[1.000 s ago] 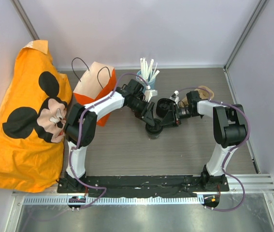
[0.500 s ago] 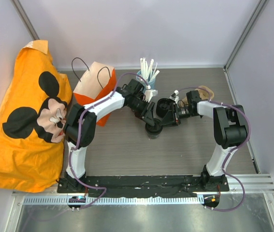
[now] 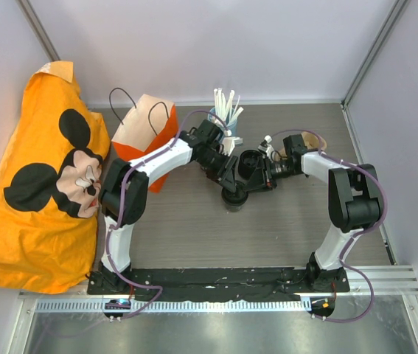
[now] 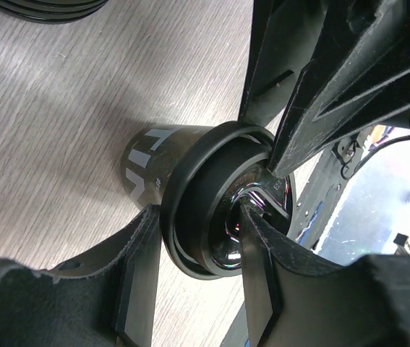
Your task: Pack the takeout coffee
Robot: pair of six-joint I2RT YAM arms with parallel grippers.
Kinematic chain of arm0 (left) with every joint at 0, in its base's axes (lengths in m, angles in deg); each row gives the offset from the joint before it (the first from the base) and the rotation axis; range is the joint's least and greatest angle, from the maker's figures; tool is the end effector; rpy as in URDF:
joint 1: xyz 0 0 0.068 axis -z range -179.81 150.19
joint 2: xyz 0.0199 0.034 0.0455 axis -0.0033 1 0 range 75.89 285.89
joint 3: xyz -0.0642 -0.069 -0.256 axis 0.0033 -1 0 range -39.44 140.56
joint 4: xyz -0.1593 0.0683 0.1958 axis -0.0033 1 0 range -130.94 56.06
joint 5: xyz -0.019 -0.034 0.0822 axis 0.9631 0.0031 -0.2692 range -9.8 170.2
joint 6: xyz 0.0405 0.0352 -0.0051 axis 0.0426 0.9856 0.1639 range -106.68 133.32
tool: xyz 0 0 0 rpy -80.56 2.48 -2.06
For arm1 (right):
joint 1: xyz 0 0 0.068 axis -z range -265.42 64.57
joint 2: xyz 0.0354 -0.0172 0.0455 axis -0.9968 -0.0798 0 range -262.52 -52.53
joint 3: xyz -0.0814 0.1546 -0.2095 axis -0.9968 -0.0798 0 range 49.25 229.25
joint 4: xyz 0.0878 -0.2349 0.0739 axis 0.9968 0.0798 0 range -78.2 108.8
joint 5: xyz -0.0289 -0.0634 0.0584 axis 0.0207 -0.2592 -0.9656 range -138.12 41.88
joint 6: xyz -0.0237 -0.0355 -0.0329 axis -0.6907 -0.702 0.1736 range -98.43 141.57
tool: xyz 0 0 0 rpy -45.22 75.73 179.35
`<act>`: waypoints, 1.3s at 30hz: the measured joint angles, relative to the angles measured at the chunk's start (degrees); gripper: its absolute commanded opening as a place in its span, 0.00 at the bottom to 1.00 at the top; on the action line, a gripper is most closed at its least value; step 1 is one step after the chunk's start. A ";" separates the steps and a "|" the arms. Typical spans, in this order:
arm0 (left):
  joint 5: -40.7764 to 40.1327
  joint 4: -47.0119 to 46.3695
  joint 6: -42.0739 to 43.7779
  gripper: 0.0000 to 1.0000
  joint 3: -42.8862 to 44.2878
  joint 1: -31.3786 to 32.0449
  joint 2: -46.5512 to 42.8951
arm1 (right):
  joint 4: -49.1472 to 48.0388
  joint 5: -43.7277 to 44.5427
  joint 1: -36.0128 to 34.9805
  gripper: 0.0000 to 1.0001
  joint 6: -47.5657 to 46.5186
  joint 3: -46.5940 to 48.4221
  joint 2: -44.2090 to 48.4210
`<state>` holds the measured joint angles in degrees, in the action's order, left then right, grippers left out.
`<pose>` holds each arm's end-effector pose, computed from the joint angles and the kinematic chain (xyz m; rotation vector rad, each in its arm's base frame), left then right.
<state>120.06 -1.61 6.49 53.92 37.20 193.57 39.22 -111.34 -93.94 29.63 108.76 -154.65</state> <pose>0.3342 -0.2805 0.2102 0.9398 2.5909 -1.1637 0.3188 0.0799 0.1653 -0.2832 2.5201 1.5995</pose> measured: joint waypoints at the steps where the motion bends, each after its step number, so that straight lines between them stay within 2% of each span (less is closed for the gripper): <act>1: -0.26 0.31 0.00 0.10 0.17 0.09 0.13 | 0.31 0.57 -0.11 0.31 0.11 0.15 0.15; 2: -0.70 0.50 0.15 0.10 0.28 0.17 0.31 | 0.57 1.33 -0.20 0.37 0.20 0.26 0.26; 7: -2.08 1.25 0.96 0.09 0.55 0.83 0.50 | 1.36 2.58 -0.74 0.43 -0.11 0.79 0.28; 10: -2.29 1.20 1.18 0.09 0.48 0.96 0.48 | 1.16 3.63 -1.18 0.53 -0.57 0.83 0.90; 11: -2.27 1.11 1.31 0.09 0.48 1.03 0.48 | 0.96 4.17 -1.38 0.61 -0.85 0.83 1.09; 14: -2.27 0.98 1.68 0.09 0.48 1.25 0.46 | 0.57 5.44 -1.95 0.70 -2.12 0.94 1.38; 20: -0.90 -0.96 2.21 0.10 0.48 2.34 0.17 | 0.63 6.60 -1.22 0.72 -4.20 2.23 1.97; 27: -0.52 -2.47 2.56 0.10 0.42 3.34 0.20 | 0.44 1.22 3.52 0.69 -4.33 4.46 2.25; 34: -0.52 -2.43 2.56 0.23 0.68 3.34 0.20 | 2.32 -0.11 4.50 0.76 -7.13 4.46 2.29; 39: -0.59 -1.62 2.56 0.34 1.42 3.30 0.35 | 6.29 2.60 4.35 0.77 -10.86 4.44 3.85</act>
<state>119.47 -3.23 9.05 55.34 40.50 193.92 45.52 -108.74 -89.59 18.76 113.20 -150.80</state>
